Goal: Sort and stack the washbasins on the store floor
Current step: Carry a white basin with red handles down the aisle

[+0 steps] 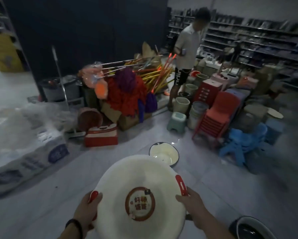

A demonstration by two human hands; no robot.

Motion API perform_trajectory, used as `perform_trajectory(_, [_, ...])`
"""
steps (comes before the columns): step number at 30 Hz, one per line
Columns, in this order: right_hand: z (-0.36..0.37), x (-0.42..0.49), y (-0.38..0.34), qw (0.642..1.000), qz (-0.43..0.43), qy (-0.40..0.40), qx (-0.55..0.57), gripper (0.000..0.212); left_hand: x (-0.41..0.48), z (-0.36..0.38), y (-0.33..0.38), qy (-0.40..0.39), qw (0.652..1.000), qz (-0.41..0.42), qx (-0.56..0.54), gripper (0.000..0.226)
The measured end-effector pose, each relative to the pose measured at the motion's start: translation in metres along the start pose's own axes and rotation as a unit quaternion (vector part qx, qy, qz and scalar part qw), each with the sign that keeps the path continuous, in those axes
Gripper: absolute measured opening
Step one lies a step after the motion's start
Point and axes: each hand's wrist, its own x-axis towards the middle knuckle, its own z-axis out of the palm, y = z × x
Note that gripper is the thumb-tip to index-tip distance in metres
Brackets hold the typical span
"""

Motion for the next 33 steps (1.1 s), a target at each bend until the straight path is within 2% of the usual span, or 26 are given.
perform_trajectory(6, [-0.012, 0.091, -0.028, 0.997, 0.026, 0.03, 0.065, 0.018, 0.069, 0.069, 0.08, -0.057, 0.998, -0.019, 0.036, 0.031])
perform_trajectory(9, [-0.008, 0.156, -0.05, 0.996, 0.037, 0.027, 0.081, 0.021, 0.114, 0.101, 0.12, -0.053, 0.996, -0.01, 0.069, 0.025])
perform_trajectory(13, [-0.003, 0.24, -0.094, 0.991, 0.05, 0.027, 0.12, 0.02, 0.183, 0.146, 0.175, -0.035, 0.986, 0.024, 0.162, 0.038])
perform_trajectory(17, [-0.007, 0.309, -0.134, 0.988, 0.065, 0.045, 0.129, 0.015, 0.244, 0.198, 0.22, -0.056, 0.981, -0.048, 0.181, 0.04])
perform_trajectory(23, [-0.034, 0.392, -0.168, 0.976, 0.127, 0.087, 0.157, 0.025, 0.341, 0.288, 0.277, -0.104, 0.965, -0.105, 0.216, 0.055])
perform_trajectory(26, [-0.04, 0.435, -0.179, 0.964, 0.152, 0.117, 0.187, 0.03, 0.389, 0.35, 0.309, -0.13, 0.956, -0.1, 0.243, 0.045])
perform_trajectory(30, [-0.04, 0.501, -0.195, 0.942, 0.196, 0.169, 0.215, 0.032, 0.477, 0.43, 0.339, -0.191, 0.935, -0.078, 0.287, 0.05])
perform_trajectory(33, [-0.032, 0.557, -0.202, 0.921, 0.236, 0.198, 0.24, 0.033, 0.546, 0.495, 0.362, -0.209, 0.918, -0.043, 0.335, 0.053])
